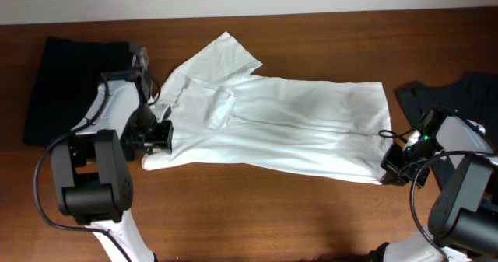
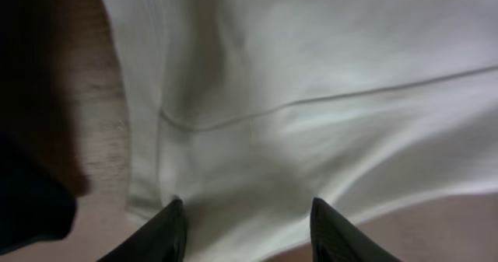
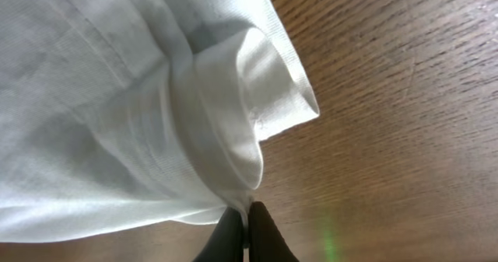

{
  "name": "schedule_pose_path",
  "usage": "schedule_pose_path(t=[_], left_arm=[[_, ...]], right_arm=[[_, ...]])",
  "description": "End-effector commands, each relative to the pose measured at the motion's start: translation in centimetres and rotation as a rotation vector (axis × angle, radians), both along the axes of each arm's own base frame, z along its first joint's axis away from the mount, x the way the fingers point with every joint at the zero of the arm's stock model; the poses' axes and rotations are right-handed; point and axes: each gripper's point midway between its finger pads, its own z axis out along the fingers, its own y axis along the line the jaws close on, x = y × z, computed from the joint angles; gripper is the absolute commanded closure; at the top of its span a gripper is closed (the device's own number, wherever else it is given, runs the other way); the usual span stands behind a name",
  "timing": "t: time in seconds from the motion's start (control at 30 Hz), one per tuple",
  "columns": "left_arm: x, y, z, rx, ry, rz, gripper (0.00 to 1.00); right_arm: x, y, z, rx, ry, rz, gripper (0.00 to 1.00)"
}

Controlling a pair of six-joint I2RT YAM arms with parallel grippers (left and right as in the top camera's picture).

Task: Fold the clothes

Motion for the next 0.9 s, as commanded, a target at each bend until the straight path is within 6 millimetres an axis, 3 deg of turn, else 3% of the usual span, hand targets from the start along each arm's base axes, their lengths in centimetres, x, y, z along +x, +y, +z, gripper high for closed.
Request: schedule_pose_path(t=[0.0, 0.03, 0.17, 0.3, 0.37, 0.43, 0.57, 0.67, 0.7, 0.8, 0.87], left_arm=[[-0.1, 1.4, -1.3, 0.051, -0.039, 0.023, 0.90], [0.4, 1.7, -1.5, 0.063, -0.059, 0.045, 1.00], [2.4, 3.2, -1.4, 0.080, -0.138, 0.106, 0.99], [3.5, 4.2, -1.2, 0.083, -0.183, 0.133, 0.99], [3.5, 4.0, -1.0, 0.068, -0.181, 0.136, 0.70], [3.1, 3.5, -0.2, 0.042, -0.152, 0.139, 0.61], [3.0, 2.9, 3.1, 0.009, -0.154, 0.144, 0.60], [3.9, 1.0, 6.3, -0.094, -0.236, 0.144, 0.59], [4.6, 0.2, 7.1, -0.129, -0.276, 0.135, 0.53], [8.9, -4.1, 9.5, -0.283, -0.474, 0.020, 0.48], [11.4, -5.8, 10.5, -0.301, -0.590, -0.037, 0.46]], right_arm=[[-0.1, -1.1, 0.1, -0.064, 0.017, 0.006, 0.96], [-0.3, -1.4, 0.1, -0.077, 0.027, 0.008, 0.96], [-2.3, -2.4, 0.4, -0.159, 0.135, -0.014, 0.96], [-2.2, -2.7, 0.5, -0.170, 0.136, -0.020, 0.96], [-2.1, -2.6, 0.5, -0.168, 0.134, -0.021, 0.93], [-1.9, -1.9, 0.8, -0.119, 0.119, -0.004, 0.78], [-0.7, -1.6, 2.3, -0.079, 0.081, 0.007, 0.76], [2.1, -1.7, 4.9, -0.053, -0.036, 0.026, 0.76], [3.9, -1.0, 6.2, 0.001, -0.130, 0.058, 0.76], [8.7, -0.7, 10.2, 0.058, -0.357, 0.106, 0.67], [10.5, -0.8, 12.2, 0.058, -0.436, 0.110, 0.64]])
